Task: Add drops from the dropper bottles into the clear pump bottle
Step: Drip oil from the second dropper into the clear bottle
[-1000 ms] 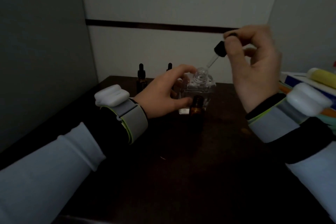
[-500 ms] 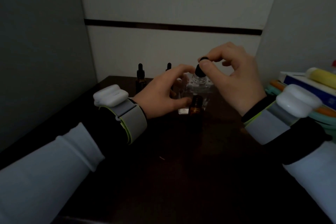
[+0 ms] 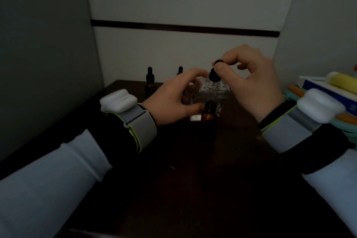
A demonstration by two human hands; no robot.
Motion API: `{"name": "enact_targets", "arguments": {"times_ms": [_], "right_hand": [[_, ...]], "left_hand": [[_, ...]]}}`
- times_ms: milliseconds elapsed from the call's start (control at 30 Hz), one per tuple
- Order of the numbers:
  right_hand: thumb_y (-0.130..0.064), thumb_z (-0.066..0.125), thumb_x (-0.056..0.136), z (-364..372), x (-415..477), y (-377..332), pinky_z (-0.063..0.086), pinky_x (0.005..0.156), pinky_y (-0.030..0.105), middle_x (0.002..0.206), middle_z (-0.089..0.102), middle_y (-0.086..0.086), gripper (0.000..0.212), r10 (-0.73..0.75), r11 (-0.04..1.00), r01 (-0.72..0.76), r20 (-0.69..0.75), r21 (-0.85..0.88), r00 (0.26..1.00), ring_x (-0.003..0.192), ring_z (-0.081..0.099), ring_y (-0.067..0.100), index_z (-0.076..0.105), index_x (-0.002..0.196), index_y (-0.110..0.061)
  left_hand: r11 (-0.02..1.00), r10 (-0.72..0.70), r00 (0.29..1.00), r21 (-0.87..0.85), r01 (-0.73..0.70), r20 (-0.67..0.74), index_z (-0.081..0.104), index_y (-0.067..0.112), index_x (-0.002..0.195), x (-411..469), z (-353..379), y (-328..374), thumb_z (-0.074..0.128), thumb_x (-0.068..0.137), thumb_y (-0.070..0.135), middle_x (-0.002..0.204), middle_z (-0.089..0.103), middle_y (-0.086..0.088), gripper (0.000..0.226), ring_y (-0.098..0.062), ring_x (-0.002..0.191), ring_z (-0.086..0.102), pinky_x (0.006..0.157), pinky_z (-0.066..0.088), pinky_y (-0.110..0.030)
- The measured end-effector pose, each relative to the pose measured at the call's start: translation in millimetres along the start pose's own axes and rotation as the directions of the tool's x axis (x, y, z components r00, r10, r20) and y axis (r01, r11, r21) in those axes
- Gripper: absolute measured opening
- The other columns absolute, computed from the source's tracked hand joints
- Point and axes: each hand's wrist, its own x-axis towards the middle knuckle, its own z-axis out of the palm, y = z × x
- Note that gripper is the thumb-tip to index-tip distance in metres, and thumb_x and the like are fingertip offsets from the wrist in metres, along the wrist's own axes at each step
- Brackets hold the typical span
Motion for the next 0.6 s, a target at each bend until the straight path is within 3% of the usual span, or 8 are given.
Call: {"name": "enact_targets", "arguments": {"times_ms": [300, 400, 500, 600], "right_hand": [[-0.04, 0.056, 0.079, 0.3, 0.0, -0.8, 0.038, 0.074, 0.02, 0.076, 0.053, -0.023, 0.008, -0.014, 1.0, 0.014, -0.023, 0.0, 1.0, 0.085, 0.051, 0.004, 0.052, 0.072, -0.04], [-0.034, 0.056, 0.083, -3.6, 3.2, -3.6, 0.044, 0.074, 0.023, 0.082, 0.056, -0.017, 0.005, -0.008, 0.999, 0.016, -0.166, 0.045, 0.986, 0.085, 0.054, 0.008, 0.055, 0.079, -0.033], [-0.028, 0.054, 0.088, -13.4, 8.8, -10.7, 0.047, 0.071, 0.026, 0.088, 0.06, 0.002, 0.007, -0.016, 0.988, 0.065, -0.327, 0.14, 0.945, 0.083, 0.057, 0.01, 0.052, 0.085, -0.034], [-0.026, 0.054, 0.085, -17.0, 9.9, -14.2, 0.046, 0.069, 0.023, 0.08, 0.058, -0.005, 0.007, 0.01, 0.977, 0.063, -0.338, 0.202, 0.941, 0.076, 0.056, 0.004, 0.052, 0.081, -0.031]], "left_hand": [[1.0, 0.006, 1.0, 0.0, -0.006, -0.001, 0.041, 0.028, 0.131, -0.3, -0.3, 1.1, 0.071, 0.081, 0.02, 0.119, 0.053, 0.001, 0.058, -0.011, 0.102, 0.058, 0.079, 0.05, -0.029], [1.0, 0.008, 1.0, -0.008, -0.008, -0.004, 0.043, 0.028, 0.129, -0.6, -0.8, 1.3, 0.071, 0.081, 0.018, 0.119, 0.053, -0.001, 0.057, -0.013, 0.102, 0.057, 0.079, 0.05, -0.027], [1.0, 0.007, 1.0, 0.002, -0.007, -0.008, 0.043, 0.026, 0.13, -0.7, -0.4, 0.2, 0.072, 0.081, 0.017, 0.119, 0.053, -0.002, 0.057, -0.014, 0.103, 0.057, 0.079, 0.05, -0.027], [1.0, 0.007, 1.0, 0.005, -0.007, -0.011, 0.043, 0.027, 0.129, -0.6, 0.0, 0.1, 0.072, 0.081, 0.017, 0.119, 0.053, -0.002, 0.057, -0.013, 0.102, 0.057, 0.079, 0.051, -0.027]]}}
